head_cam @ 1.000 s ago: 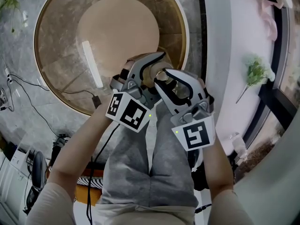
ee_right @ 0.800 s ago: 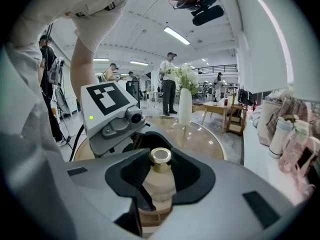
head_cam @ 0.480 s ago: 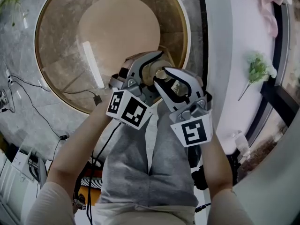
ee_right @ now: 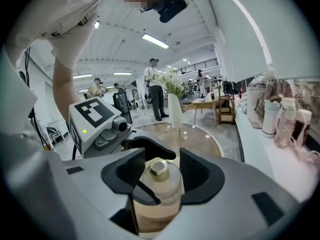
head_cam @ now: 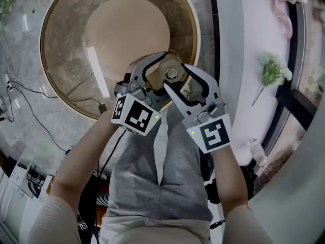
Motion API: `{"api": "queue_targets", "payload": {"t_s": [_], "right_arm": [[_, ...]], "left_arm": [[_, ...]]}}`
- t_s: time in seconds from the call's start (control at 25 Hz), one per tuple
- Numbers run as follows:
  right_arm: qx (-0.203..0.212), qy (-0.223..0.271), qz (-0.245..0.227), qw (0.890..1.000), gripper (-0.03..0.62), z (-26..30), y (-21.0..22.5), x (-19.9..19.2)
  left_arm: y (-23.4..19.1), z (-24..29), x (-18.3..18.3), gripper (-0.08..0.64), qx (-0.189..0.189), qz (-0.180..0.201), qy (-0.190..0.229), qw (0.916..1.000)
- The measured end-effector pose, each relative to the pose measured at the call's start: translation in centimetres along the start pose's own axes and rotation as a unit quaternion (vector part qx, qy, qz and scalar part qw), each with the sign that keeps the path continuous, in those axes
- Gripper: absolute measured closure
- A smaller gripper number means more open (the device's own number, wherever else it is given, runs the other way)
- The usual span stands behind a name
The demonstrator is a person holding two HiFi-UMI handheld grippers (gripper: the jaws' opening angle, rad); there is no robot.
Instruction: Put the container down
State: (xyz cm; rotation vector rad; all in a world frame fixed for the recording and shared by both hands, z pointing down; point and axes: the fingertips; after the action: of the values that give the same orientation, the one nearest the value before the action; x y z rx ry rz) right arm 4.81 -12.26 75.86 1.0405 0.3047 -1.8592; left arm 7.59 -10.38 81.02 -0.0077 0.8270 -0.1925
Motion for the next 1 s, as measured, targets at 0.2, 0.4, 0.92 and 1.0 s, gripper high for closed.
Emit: {"api": "queue_targets", "payload": {"t_s": [0.2, 0.4, 0.92, 1.0], "right_arm": [[-0.03, 0.019, 0.01, 0.999, 0.402, -3.1, 0.6, 3.5], [-0.074, 0.044, 0.023, 0.996, 0.529, -6.8, 2.0, 8.3], [-0.11, 0.076, -0.026, 0.991, 0.574, -19.9, 1.1, 25.8], [-0.117, 0.083, -0.037, 0.989, 0.575, -22.6, 0.5, 29.1]], "left_arm": [[-0.8, -3.0, 3.0, 0.199, 0.032, 0.001, 0.024, 0.9992], [-1.8, -7.4, 7.0, 0.201, 0.062, 0.016, 0.042, 0.997], [-6.0, -24.2, 23.4, 0.33, 0.167, -0.05, 0.113, 0.9781], [-6.0, -27.3, 27.3, 0.331, 0.185, -0.045, 0.127, 0.9735]]}}
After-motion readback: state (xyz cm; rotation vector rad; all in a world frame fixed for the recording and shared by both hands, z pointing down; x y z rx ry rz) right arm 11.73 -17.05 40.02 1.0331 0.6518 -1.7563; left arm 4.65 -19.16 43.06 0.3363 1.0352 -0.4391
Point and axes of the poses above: the fingertips, and each gripper's own axes: z forward along the fingers, y to its right, x out of its top, and after that the axes turned 12 degrees about -y, right-handed
